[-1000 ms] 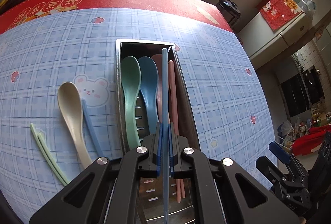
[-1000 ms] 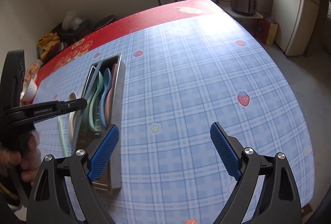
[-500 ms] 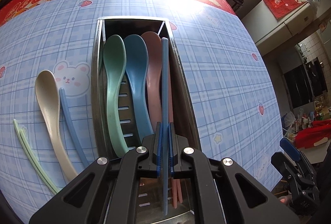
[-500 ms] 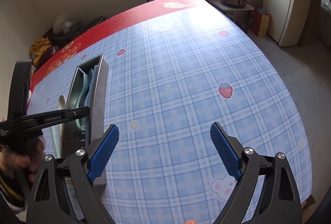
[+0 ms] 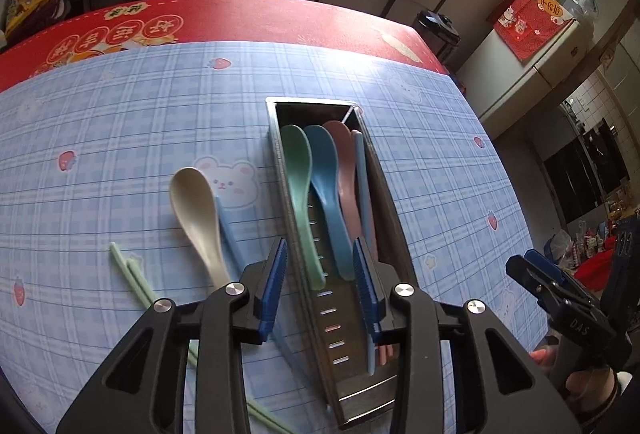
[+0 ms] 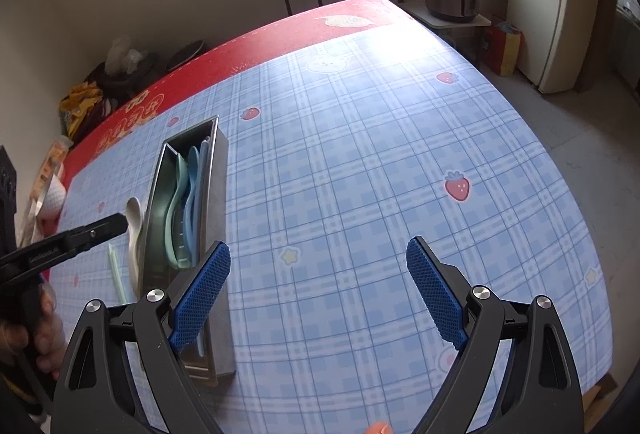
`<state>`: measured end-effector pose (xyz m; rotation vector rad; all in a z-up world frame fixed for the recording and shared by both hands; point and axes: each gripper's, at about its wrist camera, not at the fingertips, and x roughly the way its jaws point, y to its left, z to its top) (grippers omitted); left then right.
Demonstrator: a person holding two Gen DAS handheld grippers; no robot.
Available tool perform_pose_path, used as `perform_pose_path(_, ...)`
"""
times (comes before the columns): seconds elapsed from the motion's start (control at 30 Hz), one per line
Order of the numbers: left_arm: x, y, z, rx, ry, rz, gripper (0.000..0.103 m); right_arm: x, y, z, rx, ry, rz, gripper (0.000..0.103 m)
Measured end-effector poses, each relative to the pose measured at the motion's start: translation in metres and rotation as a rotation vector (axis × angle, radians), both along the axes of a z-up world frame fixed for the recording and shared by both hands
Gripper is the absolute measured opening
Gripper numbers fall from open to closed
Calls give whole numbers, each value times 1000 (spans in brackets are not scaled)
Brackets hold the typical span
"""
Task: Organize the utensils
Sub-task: 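Move the open left tool over the green chopsticks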
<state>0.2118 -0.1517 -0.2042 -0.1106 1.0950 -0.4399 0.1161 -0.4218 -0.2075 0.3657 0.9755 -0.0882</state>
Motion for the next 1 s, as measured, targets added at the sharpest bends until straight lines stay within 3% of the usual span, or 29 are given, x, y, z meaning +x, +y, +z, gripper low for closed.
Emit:
perform_pose_path(0.13,-18,34,0,17,-19,24,34,5,16,2,15,-5,30,87)
perform_pose_path(0.33,-35,78,-24,57,55,125,33,12,42,0,45,13,100,87)
perform_pose_path(0.47,-42,92,-39,66,104,175,33,13,56,0,-3,25,119,87)
perform_pose_path(0.7,-46,92,-57,96,151,184,33,8,57,-3,1,33,123,87)
perform_pose_path(1.0,-44,76,-65,205,141,167,29,2,45,-3,5,36,96,87)
